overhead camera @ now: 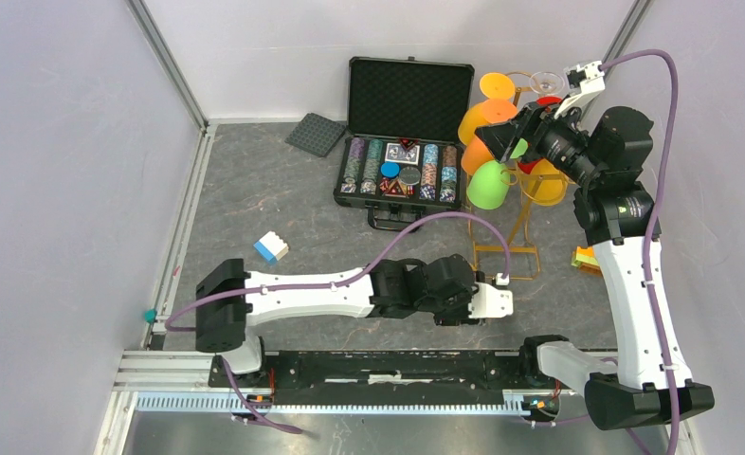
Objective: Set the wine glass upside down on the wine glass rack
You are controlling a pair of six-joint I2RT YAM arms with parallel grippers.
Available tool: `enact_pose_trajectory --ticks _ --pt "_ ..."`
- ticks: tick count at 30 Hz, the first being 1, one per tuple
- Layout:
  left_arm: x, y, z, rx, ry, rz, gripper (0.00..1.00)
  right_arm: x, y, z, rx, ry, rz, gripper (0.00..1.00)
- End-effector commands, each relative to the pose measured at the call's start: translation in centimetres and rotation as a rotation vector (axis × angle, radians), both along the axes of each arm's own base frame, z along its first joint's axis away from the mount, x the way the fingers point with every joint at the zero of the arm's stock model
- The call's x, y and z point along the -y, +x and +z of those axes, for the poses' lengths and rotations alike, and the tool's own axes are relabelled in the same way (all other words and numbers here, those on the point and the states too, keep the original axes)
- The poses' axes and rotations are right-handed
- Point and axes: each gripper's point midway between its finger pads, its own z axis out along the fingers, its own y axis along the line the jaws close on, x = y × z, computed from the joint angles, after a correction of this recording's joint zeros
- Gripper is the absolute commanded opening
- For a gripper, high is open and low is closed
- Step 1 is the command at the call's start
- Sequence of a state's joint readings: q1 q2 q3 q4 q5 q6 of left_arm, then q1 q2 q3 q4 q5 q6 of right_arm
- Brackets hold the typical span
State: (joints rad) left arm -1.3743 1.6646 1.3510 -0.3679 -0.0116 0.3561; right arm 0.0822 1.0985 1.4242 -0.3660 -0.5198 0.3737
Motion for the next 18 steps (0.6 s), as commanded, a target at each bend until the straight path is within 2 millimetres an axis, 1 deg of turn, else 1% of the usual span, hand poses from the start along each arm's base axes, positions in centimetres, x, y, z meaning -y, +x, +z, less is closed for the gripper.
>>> enact_pose_trajectory --ticks 1,4,5,6,9,10,13,14,15,16,18 --pt "0.8 -0.7 -1.1 -0.082 0.011 0.002 0.49 -0.1 -0.4 1.2 0.044 0.013 0.011 0.87" --pt "0.8 -0.9 -1.1 -0.133 0.008 -0.006 0.34 -0.1 -0.4 1.2 0.043 0.015 0.012 0.87" --pt "0.7 -0.8 -1.2 -0.153 0.007 -0.001 0.27 -0.1 -0.4 1.3 0.045 0.016 0.014 0.87" --pt "0.6 -0.8 -1.1 -0.172 0.007 -0.002 0.23 -0.2 -0.5 1.2 0.044 0.016 0.015 0.87" --pt "0.1 -0.1 -0.5 -0.221 -0.016 0.033 0.04 -0.1 -0.5 1.2 0.046 0.018 0.013 0.87" --pt "-0.1 0.1 -0.1 -0.238 -0.029 0.053 0.02 -0.2 -0.4 1.0 0.042 0.021 0.015 0.87" --pt "-1.0 1.3 2.3 -0.278 -0.115 0.123 0.02 -0.4 -0.2 0.7 0.029 0.035 0.026 0.87" --pt "-1.5 1.7 3.5 -0.289 -0.158 0.146 0.02 -0.6 -0.2 0.6 0.023 0.044 0.032 0.87" --pt "-2.0 2.1 4.3 -0.306 -0.191 0.179 0.02 -0.7 -0.1 0.6 0.017 0.052 0.043 0.86" --pt "-2.6 2.6 5.7 -0.322 -0.244 0.209 0.02 -0.9 -0.1 0.7 0.017 0.058 0.053 0.86" --pt "-4.1 3.6 7.8 -0.347 -0.335 0.277 0.02 -1.3 -0.3 1.0 0.021 0.069 0.078 0.86"
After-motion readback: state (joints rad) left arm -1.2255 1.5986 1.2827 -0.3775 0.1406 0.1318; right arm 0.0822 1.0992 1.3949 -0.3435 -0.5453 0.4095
